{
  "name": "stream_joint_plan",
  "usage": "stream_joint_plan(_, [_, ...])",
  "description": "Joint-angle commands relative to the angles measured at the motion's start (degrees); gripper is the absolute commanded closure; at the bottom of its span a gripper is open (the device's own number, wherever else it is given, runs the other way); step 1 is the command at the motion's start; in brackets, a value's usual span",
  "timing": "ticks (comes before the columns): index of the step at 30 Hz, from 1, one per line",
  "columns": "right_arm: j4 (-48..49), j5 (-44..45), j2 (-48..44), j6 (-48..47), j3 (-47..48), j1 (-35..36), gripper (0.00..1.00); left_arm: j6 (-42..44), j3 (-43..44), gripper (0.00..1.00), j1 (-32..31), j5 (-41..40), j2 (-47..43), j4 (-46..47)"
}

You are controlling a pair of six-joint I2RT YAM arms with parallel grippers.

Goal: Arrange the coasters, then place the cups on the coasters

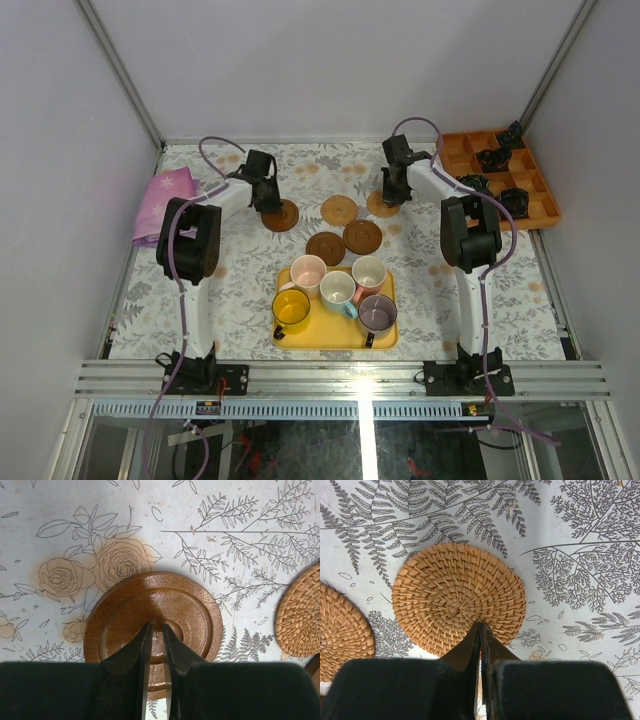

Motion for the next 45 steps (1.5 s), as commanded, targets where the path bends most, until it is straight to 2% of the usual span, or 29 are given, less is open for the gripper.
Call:
stream_joint_plan(1, [0.26, -2.37, -3.2, -1.92, -1.9, 0.82, 1.0, 1.83, 1.94, 0.87, 0.61, -0.75, -0.65, -1.49])
stream_joint_plan(10, [5.86, -8.38, -12.27, -3.49, -8.85, 3.09, 0.98, 1.29, -0.36, 0.79, -1.58, 9.66, -9.05, 5.32])
stream_joint_plan(18, [6.15, -12.23, -13.69, -3.52, -13.75, 8.42, 0.99, 1.96, -4.86, 0.81, -7.2, 14.88, -9.2, 5.02])
stream_joint_plan(26, [4.94, -14.67, -13.97, -3.35, -17.84, 9.74, 1.0, 3.6, -6.87, 0.83, -10.36, 20.17, -8.25, 2.14])
stream_joint_plan(38, [-1.16, -8.85, -11.97, -1.38, -19.96, 9.22, 1.0, 4.06, -5.76, 0.8, -11.15, 25.46, -3.98, -0.21])
stream_joint_plan(45, [-3.01, -7.4, -13.58, 3.58, -25.14, 4.08, 1.0, 7.5, -5.82, 0.79, -11.54, 27.37, -2.26, -4.96])
